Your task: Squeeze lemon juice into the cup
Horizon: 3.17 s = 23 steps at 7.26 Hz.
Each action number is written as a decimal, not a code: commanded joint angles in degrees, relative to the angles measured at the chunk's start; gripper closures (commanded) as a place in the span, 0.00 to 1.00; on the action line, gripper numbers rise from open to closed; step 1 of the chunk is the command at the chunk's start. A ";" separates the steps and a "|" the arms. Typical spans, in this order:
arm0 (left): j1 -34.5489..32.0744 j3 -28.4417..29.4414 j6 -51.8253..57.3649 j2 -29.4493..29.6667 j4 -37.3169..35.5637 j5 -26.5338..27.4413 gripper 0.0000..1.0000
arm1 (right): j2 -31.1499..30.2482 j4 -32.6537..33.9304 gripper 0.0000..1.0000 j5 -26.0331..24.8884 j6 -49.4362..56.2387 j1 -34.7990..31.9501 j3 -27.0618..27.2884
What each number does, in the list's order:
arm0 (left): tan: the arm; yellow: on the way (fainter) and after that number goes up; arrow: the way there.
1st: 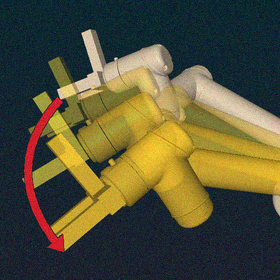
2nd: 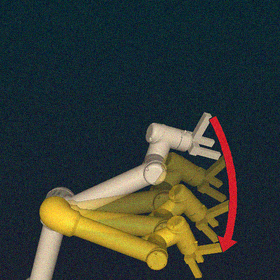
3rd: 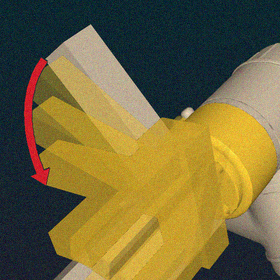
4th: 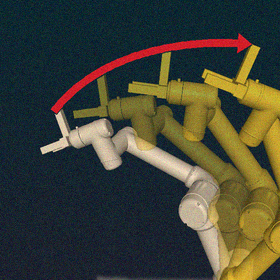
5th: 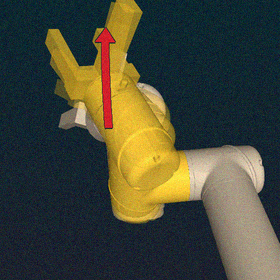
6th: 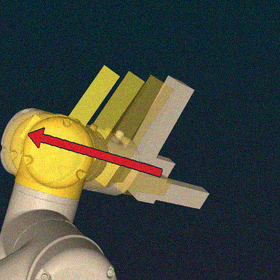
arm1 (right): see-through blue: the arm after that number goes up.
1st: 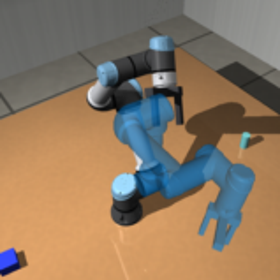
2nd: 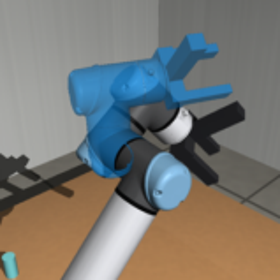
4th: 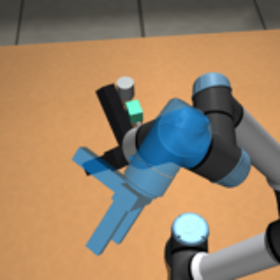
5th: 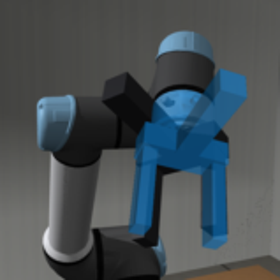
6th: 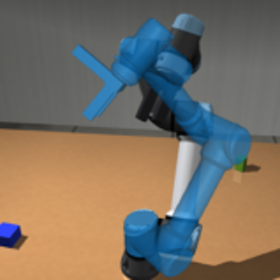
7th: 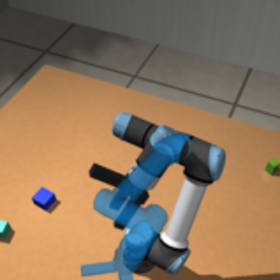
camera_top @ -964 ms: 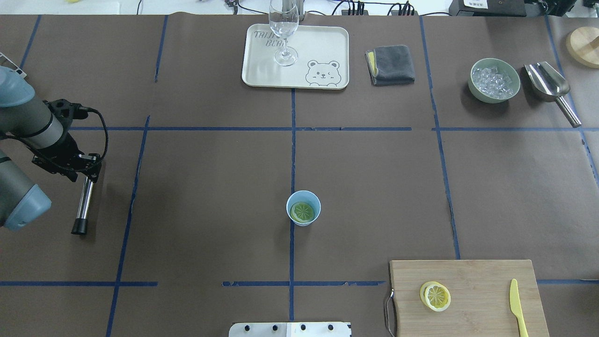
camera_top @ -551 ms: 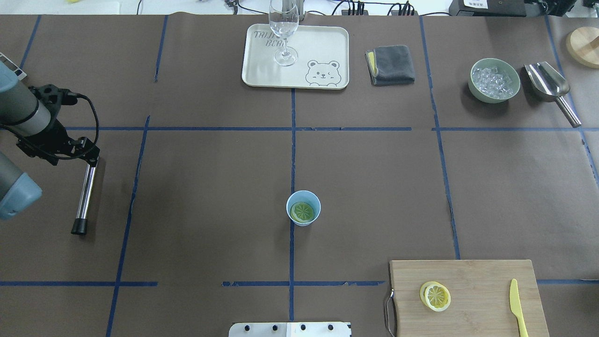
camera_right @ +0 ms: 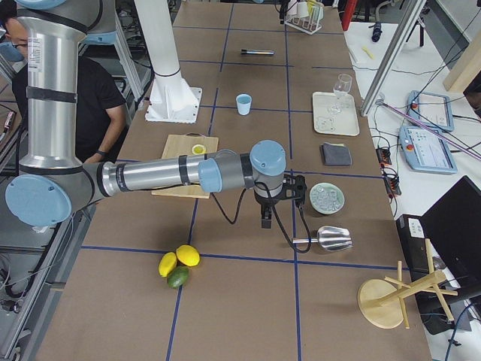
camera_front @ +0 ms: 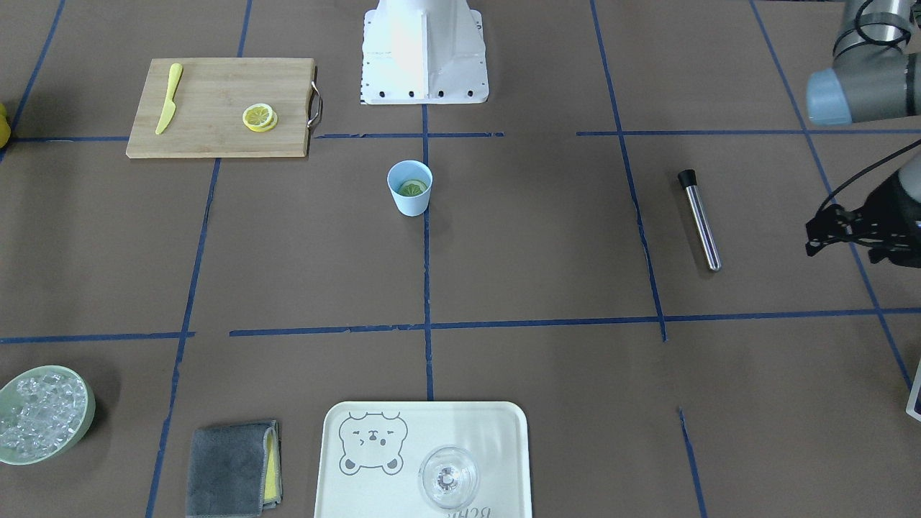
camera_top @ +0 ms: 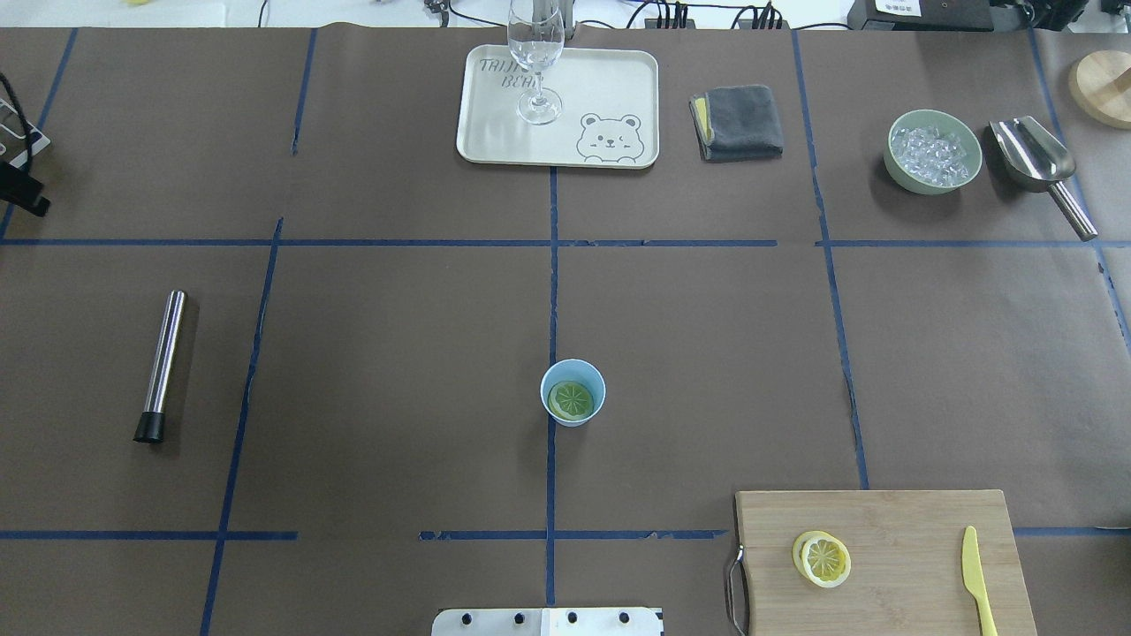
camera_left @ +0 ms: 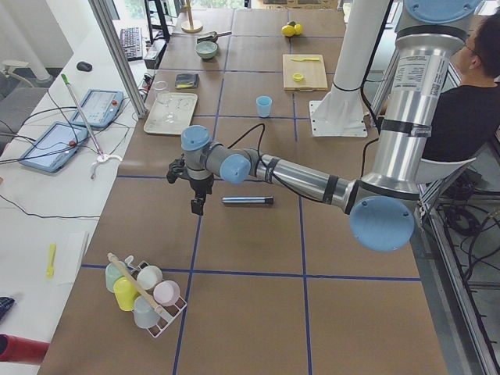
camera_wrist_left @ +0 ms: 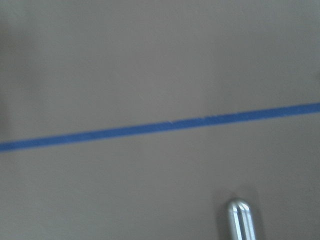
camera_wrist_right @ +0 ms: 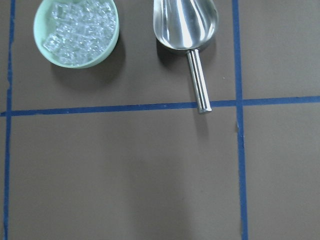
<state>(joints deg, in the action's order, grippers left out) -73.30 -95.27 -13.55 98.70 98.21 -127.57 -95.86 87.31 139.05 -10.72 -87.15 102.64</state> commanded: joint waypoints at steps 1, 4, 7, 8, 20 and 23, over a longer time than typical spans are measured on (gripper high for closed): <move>-9.02 0.35 11.57 -2.18 -0.30 -1.10 0.00 | -0.13 0.14 0.00 -1.50 9.54 -3.54 -7.42; -13.80 0.96 19.16 -5.17 -8.29 -1.63 0.00 | -0.03 -0.03 0.00 -0.98 8.79 -4.35 -6.94; -13.89 0.97 19.26 -10.02 -7.25 -6.99 0.00 | -0.12 -0.56 0.00 -1.59 8.96 -4.35 -5.36; -13.97 1.05 19.17 -10.10 -7.25 -6.99 0.00 | -0.29 -0.47 0.00 -1.42 8.78 -4.26 -5.43; -14.33 0.79 18.64 -9.93 -7.25 -6.91 0.00 | -1.18 -0.47 0.00 -1.06 8.34 -4.35 -5.00; -14.33 0.79 18.64 -9.93 -7.25 -6.91 0.00 | -1.00 -0.47 0.00 -1.06 8.34 -4.35 -5.00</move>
<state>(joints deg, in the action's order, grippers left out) -87.62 -94.48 5.10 88.77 90.94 -134.47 -96.93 86.84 137.99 -2.38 -91.49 97.64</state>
